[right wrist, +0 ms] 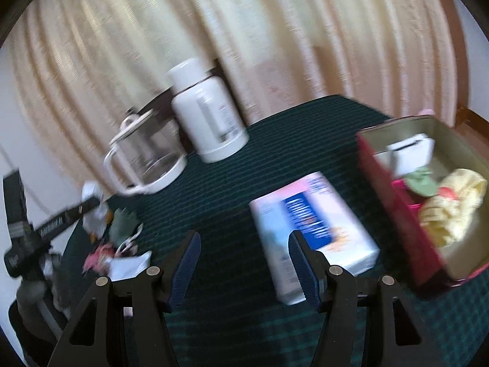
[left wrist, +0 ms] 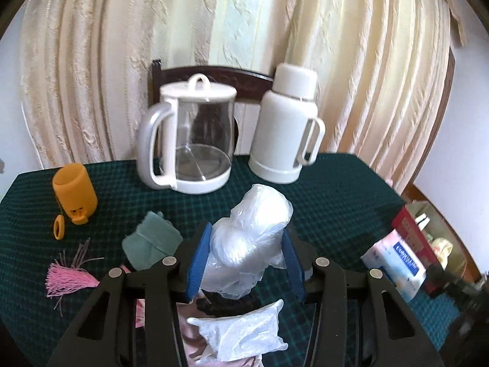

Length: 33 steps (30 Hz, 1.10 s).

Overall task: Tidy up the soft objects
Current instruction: 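Grasp the white plastic-wrapped bundle with the left gripper while the right grasps the grey cloth pad, then carry the grey cloth pad into the tin box with the right gripper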

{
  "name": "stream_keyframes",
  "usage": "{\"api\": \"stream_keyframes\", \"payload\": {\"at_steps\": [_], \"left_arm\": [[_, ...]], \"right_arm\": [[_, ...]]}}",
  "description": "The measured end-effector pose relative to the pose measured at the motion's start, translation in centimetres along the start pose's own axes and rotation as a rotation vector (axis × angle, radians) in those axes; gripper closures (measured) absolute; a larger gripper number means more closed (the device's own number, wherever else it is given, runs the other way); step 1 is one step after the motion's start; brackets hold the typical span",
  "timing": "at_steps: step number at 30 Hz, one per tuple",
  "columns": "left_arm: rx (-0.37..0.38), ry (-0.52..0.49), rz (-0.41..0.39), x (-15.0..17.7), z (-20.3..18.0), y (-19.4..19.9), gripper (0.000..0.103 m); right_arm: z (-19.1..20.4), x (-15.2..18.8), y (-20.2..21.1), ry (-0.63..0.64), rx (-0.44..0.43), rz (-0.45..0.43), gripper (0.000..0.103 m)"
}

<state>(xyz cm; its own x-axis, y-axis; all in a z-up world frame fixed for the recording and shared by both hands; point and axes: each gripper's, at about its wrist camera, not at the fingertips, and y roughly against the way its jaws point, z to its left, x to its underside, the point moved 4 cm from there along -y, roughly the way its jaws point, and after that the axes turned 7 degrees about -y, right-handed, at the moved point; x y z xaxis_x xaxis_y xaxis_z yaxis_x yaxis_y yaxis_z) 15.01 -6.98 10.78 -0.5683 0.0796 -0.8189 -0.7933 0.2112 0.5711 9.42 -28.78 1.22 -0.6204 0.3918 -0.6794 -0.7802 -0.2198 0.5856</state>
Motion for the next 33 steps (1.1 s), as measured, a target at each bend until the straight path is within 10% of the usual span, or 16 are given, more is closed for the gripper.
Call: {"api": "stream_keyframes", "payload": {"at_steps": [18,33], "left_arm": [[-0.007,0.066,-0.081,-0.6,3.9,3.9,0.056],[-0.009,0.120,-0.088,-0.3,7.0,4.1,0.056]], "right_arm": [[12.6,7.3,-8.7,0.247,-0.192,0.337,0.013],[16.6,8.9,-12.9,0.294,-0.135,0.350,0.015]]}}
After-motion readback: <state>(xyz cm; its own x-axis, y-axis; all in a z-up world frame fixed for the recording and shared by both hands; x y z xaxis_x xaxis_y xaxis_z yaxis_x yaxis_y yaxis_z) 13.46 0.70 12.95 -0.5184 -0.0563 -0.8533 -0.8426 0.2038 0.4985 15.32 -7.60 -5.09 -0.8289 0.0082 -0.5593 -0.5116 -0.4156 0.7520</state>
